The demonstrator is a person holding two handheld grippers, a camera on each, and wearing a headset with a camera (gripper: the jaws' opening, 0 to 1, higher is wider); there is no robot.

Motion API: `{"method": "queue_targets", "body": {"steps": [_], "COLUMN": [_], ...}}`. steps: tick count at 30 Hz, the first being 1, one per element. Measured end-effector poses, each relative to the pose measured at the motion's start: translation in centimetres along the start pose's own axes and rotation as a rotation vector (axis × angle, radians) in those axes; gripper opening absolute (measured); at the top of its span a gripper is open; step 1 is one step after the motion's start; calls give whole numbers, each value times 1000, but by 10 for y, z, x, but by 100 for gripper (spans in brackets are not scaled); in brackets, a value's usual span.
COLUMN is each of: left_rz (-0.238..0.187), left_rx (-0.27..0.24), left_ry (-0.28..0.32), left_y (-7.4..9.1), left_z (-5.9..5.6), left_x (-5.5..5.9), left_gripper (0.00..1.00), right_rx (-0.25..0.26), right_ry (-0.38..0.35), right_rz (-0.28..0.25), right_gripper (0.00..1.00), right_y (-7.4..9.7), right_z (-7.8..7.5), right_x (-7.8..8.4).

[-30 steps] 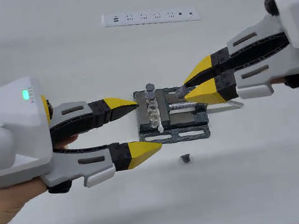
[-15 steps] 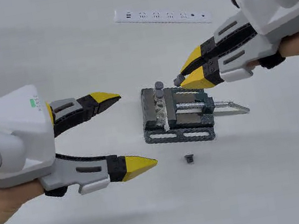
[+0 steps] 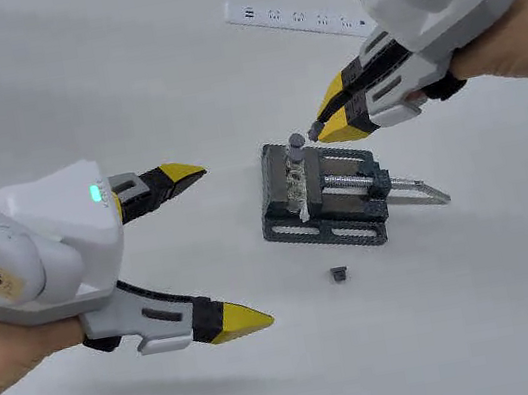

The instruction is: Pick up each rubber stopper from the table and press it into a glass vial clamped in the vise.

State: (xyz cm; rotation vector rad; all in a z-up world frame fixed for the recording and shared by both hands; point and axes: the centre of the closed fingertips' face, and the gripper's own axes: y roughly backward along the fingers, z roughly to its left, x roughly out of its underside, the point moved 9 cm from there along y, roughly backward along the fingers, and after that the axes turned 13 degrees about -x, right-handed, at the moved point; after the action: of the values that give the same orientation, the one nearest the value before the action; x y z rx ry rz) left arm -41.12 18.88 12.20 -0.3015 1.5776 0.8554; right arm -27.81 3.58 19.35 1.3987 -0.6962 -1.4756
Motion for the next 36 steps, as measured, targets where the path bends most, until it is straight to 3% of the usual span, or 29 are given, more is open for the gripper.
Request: {"method": "queue_targets", "body": {"steps": [5,11,26,36], "left_rz": [7,-7,-18,-27], "left_rx": [1,-2,2,2], "left_ry": [1,15,33,40], "left_y": [1,0,0,3], "left_z": [-1,-1,-1,0], "left_x": [7,10,15,17], "left_gripper": [95,96,97,96], "right_rx": [-25,-40,-47,-50], "right_ry": [9,-7,-60,-80], "right_rz": [82,126,182,197], "right_gripper": [5,5,5,5], "right_y": [-14,-30,-56,-63], "right_z": [-6,-21,-32,-32], "right_x": [4,7,15,18]}}
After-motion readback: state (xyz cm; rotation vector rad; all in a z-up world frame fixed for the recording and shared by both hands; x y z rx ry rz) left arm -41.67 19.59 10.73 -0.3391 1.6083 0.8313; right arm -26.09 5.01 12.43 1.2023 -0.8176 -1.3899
